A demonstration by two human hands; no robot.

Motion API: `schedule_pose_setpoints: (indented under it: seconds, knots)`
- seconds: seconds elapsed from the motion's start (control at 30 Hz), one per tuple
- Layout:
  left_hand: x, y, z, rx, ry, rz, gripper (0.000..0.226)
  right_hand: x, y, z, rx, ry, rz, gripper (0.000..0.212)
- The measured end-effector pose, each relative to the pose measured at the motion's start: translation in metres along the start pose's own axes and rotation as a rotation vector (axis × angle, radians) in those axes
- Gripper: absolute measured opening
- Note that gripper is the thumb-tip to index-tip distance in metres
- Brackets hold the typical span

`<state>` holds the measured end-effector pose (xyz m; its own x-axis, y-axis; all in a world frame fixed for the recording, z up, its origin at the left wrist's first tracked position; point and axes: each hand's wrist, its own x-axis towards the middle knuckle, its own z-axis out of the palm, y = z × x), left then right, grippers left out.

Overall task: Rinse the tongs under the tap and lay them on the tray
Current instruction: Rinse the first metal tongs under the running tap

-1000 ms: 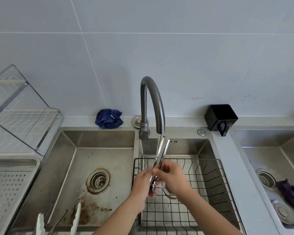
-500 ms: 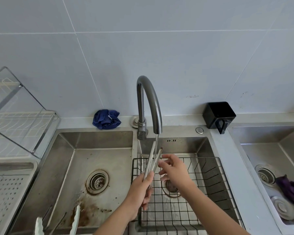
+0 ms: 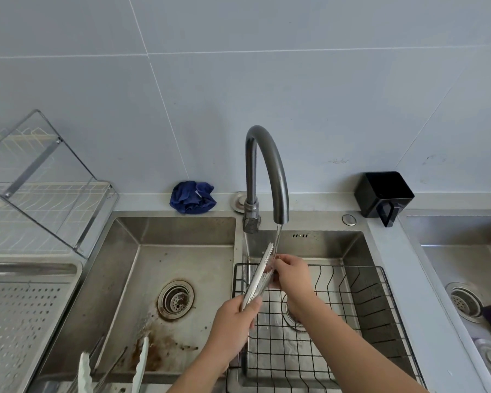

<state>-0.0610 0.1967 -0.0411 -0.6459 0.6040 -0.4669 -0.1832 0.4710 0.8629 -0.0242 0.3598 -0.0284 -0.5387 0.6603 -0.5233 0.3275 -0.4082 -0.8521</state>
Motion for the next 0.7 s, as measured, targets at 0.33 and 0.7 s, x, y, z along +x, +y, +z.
schedule_pose_setpoints:
  seconds: [0.33,0.7]
  knots:
    - [0.001,0.007,0.007,-0.068,0.004,0.133,0.021,0.004,0.003,-0.02,0.064,-0.058,-0.012,0.02]
    - [-0.003,0.012,0.004,-0.077,0.108,0.122,0.023,0.013,0.003,-0.023,0.146,-0.121,0.019,0.016]
